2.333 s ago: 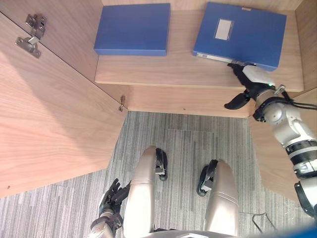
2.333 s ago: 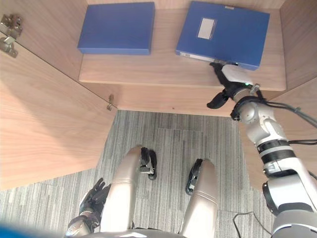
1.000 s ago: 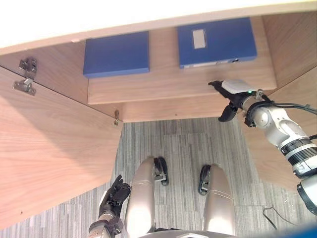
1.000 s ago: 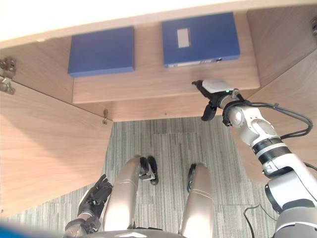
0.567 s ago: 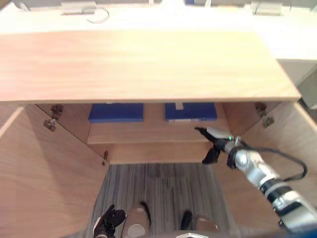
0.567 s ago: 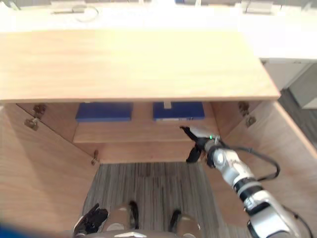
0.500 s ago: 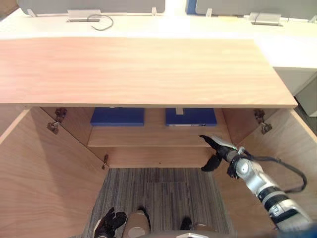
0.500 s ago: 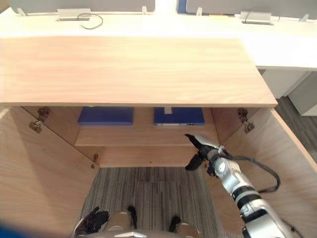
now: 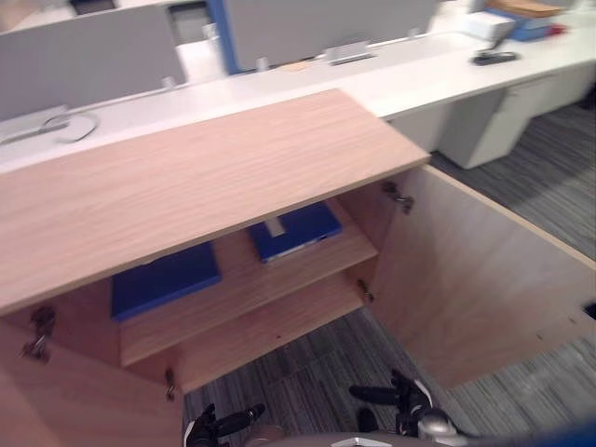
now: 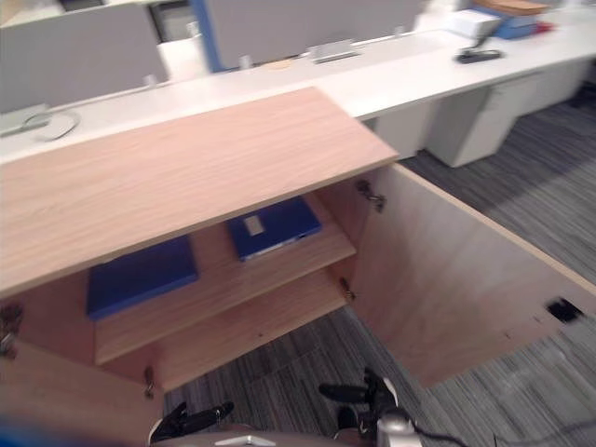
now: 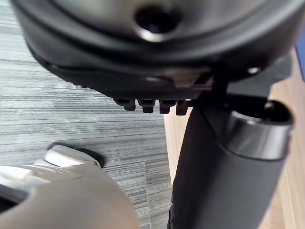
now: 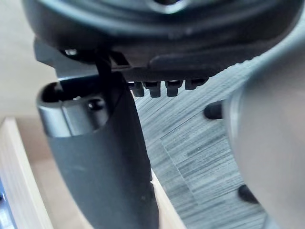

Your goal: Walk over to the cabinet, pick up the folder, carry it to the office cabinet, place the folder inside the office cabinet, then close the office cabinet door

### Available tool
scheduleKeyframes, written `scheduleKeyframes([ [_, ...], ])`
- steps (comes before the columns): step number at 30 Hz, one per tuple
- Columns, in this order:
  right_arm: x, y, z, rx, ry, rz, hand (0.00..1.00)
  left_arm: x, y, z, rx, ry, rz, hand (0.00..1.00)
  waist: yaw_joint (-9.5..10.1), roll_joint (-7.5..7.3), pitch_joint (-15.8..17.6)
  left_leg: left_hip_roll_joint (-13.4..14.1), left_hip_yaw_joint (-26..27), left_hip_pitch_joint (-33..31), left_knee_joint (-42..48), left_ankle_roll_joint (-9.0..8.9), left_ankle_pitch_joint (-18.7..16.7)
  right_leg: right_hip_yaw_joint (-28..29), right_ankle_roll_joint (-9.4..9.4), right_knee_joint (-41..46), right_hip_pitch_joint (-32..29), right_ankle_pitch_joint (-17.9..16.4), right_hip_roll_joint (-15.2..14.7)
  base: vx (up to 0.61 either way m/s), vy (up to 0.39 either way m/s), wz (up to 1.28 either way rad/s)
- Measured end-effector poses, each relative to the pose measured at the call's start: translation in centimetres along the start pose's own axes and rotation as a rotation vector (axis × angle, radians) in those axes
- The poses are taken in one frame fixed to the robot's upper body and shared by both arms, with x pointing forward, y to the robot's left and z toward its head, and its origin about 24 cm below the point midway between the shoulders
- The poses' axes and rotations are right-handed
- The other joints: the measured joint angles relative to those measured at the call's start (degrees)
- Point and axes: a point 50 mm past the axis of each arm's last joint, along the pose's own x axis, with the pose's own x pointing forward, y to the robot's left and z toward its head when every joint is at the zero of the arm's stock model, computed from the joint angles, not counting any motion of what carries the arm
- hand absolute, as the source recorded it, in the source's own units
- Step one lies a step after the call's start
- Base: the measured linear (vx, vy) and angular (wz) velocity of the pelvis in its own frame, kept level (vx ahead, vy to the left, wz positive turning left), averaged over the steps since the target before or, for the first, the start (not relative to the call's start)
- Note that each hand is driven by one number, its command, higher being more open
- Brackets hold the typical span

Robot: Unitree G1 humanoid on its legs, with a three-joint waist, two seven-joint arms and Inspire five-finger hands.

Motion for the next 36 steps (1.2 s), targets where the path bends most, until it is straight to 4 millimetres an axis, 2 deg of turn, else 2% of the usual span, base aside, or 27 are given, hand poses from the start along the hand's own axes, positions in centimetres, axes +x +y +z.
scheduleKeyframes([
  [1,0.0,0.1,0.1,0.022,-0.009,-0.003,1.00,0.1,0.1,0.2,0.006,-0.008,0.011,1.00,-0.43,-0.40,0.2,0.1,1.4,0.3,-0.4,0.10,0.0,0.7,0.01,0.2,-0.4,0.3,0.0,-0.18,0.078,-0.98],
  [2,-0.1,0.3,0.4,0.056,-0.026,-0.013,1.00,0.2,0.2,0.7,0.018,-0.028,0.027,1.00,-1.32,-0.96,0.3,0.2,3.8,0.7,-0.8,0.99,0.6,-0.7,-1.58,0.8,-1.5,-0.1,-0.5,-0.18,0.061,-1.06],
  [3,-0.1,0.2,0.8,0.086,-0.044,-0.030,1.00,0.2,-0.2,1.3,0.018,-0.050,0.030,1.00,-1.63,-0.83,0.7,1.1,7.3,1.3,-1.0,1.40,0.9,-10.3,-5.87,3.8,-3.6,-2.5,-3.4,-0.17,0.056,-1.13],
  [4,-0.1,0.2,0.9,0.098,-0.054,-0.036,1.00,0.2,-0.4,1.4,0.016,-0.055,0.031,1.00,-1.44,-0.69,0.9,1.6,8.8,1.9,-1.2,1.41,0.9,-14.4,-7.51,6.0,-4.6,-3.6,-4.6,-0.08,0.027,-1.26],
  [5,-0.1,0.2,1.3,0.108,-0.077,-0.051,1.00,0.2,-0.4,1.3,0.013,-0.055,0.040,1.00,-1.36,-0.52,1.3,2.6,11.5,3.6,-1.7,1.05,1.2,-21.6,-8.01,12.2,-5.6,-4.3,-7.3,-0.02,-0.036,-1.03],
  [6,-0.2,0.1,1.2,0.111,-0.082,-0.060,1.00,0.2,-0.2,1.1,0.010,-0.050,0.049,1.00,-1.65,-0.61,1.3,3.2,13.1,5.1,-2.3,0.69,1.4,-25.7,-8.40,17.2,-5.2,-5.6,-8.9,0.00,-0.071,-0.96],
  [7,-0.3,0.0,0.9,0.113,-0.080,-0.063,1.00,0.1,-0.1,1.0,0.006,-0.048,0.054,1.00,-1.67,-0.86,1.1,3.5,14.3,6.4,-2.8,0.38,1.5,-27.4,-8.25,20.1,-4.4,-7.1,-9.8,0.05,-0.135,-0.86],
  [8,-0.4,0.1,0.5,0.116,-0.075,-0.063,1.00,0.1,0.0,0.9,0.003,-0.047,0.059,1.00,-1.60,-1.53,0.6,4.1,16.3,8.0,-3.5,-0.68,1.7,-28.6,-6.86,22.1,-2.8,-10.9,-11.1,0.08,-0.201,-0.88],
  [9,-0.5,0.2,0.2,0.119,-0.069,-0.061,1.00,0.1,0.2,1.0,-0.003,-0.051,0.063,1.00,-1.58,-2.44,0.2,4.1,17.8,8.7,-3.9,-1.73,1.6,-29.1,-4.80,21.0,-2.3,-12.7,-11.5,0.11,-0.238,-0.89],
  [10,-0.5,0.1,0.2,0.120,-0.067,-0.063,1.00,0.1,-0.2,1.0,-0.004,-0.050,0.056,1.00,-1.91,-2.76,-0.1,4.3,18.3,9.4,-4.1,-2.58,1.7,-29.2,-3.52,20.7,-2.4,-13.0,-10.6,0.11,-0.230,-0.68],
  [11,-0.6,-0.6,-0.3,0.123,-0.056,-0.083,1.00,0.0,-1.2,0.4,-0.017,-0.029,0.029,1.00,-2.47,-1.61,-1.0,4.3,16.5,9.5,-6.3,-2.77,1.7,-28.6,-3.98,18.4,-2.2,-12.1,-8.0,0.08,-0.143,-0.81],
  [12,-0.6,-1.2,-0.4,0.140,-0.052,-0.107,1.00,-0.1,-2.0,0.0,-0.033,-0.023,0.006,1.00,-1.79,-0.62,-1.6,4.3,14.2,9.8,-8.6,-2.74,1.7,-27.1,-4.14,15.5,-2.3,-11.1,-5.3,0.06,-0.088,-0.77],
  [14,-0.6,-1.7,-0.3,0.143,-0.055,-0.120,1.00,-0.1,-2.1,0.1,-0.014,-0.029,-0.003,1.00,-2.04,-0.66,-1.7,4.7,12.9,10.5,-10.2,-2.24,2.7,-26.9,-4.65,14.2,-2.3,-11.1,-3.1,0.03,-0.043,-0.64],
  [17,-0.6,-2.7,-0.2,0.141,-0.055,-0.150,1.00,0.0,-2.1,-0.1,0.011,-0.012,-0.010,1.00,-2.85,-0.99,-1.6,5.3,13.4,11.1,-11.2,-2.55,3.2,-26.0,-5.65,14.2,-2.8,-10.4,-1.6,0.04,-0.053,-0.26],
  [20,-0.5,-3.9,0.5,0.116,-0.068,-0.175,1.00,0.0,-2.3,-0.2,0.023,0.002,-0.013,1.00,-3.20,-0.25,-1.9,5.7,13.6,10.5,-11.4,-2.83,3.6,-25.2,-5.92,11.1,-2.9,-8.5,-0.3,0.05,0.026,-0.21],
  [23,-0.2,-3.4,1.1,0.105,-0.080,-0.159,1.00,0.1,-2.3,0.0,0.061,0.004,-0.013,1.00,-3.20,0.53,-2.4,6.7,13.6,9.3,-11.6,-3.82,4.2,-24.0,-5.96,1.3,-0.6,-2.8,2.0,0.04,0.056,-0.32],
  [24,-0.2,-2.9,1.2,0.089,-0.083,-0.141,1.00,0.2,-2.1,0.1,0.077,-0.001,-0.012,1.00,-3.25,0.28,-2.4,6.8,13.6,9.1,-11.6,-4.39,4.6,-23.5,-6.10,-2.8,1.0,-0.4,2.9,0.02,0.027,-0.26],
  [26,-0.2,-2.5,1.2,0.052,-0.086,-0.125,1.00,0.2,-2.0,0.2,0.095,-0.003,-0.013,1.00,-3.30,-0.02,-2.5,6.7,13.8,9.3,-11.6,-4.39,4.6,-22.4,-6.15,-7.6,3.0,2.4,3.4,0.00,0.022,-0.26],
  [28,-0.1,-2.2,1.3,0.040,-0.092,-0.116,1.00,0.2,-1.8,0.2,0.104,-0.003,-0.010,1.00,-3.32,-0.25,-2.7,6.5,13.9,9.6,-11.5,-4.40,4.6,-21.7,-6.28,-10.5,4.4,4.1,3.6,-0.03,0.012,-0.23],
  [31,-0.3,-1.5,2.8,0.013,-0.161,-0.088,1.00,0.3,-1.3,0.4,0.096,-0.006,0.007,1.00,-3.27,-0.95,-2.4,7.7,13.9,8.7,-6.4,-5.83,3.3,-19.8,-6.64,-11.4,5.3,4.8,4.3,-0.06,-0.042,-0.33],
  [32,-0.4,-1.2,4.1,-0.001,-0.216,-0.076,1.00,0.3,-1.1,0.4,0.081,-0.007,0.017,1.00,-3.01,-0.83,-2.3,8.9,13.7,7.8,-2.3,-5.44,1.7,-18.4,-6.82,-11.4,5.6,4.8,4.9,-0.06,-0.049,-0.62],
  [33,-0.5,-1.0,5.5,-0.004,-0.277,-0.069,1.00,0.3,-0.9,0.4,0.065,-0.005,0.025,1.00,-2.58,-0.76,-2.0,9.6,12.4,6.5,1.7,-4.14,0.2,-16.8,-7.06,-11.4,5.8,5.0,5.5,-0.07,-0.041,-0.71],
  [34,-0.5,-1.0,6.4,-0.009,-0.315,-0.070,1.00,0.3,-0.9,0.4,0.061,-0.004,0.026,1.00,-2.34,-0.87,-1.9,9.4,9.9,5.9,3.3,-3.23,-1.0,-16.0,-7.06,-11.4,5.9,5.2,5.8,-0.08,-0.028,-0.68],
  [36,-1.0,-1.9,9.7,-0.030,-0.436,-0.098,1.00,0.3,-1.5,0.2,0.058,-0.003,0.010,1.00,-1.97,0.65,-1.8,6.2,-2.2,4.2,2.9,-3.31,-4.0,-14.5,-7.08,-11.6,5.8,5.7,6.6,-0.10,0.034,-0.45],
])
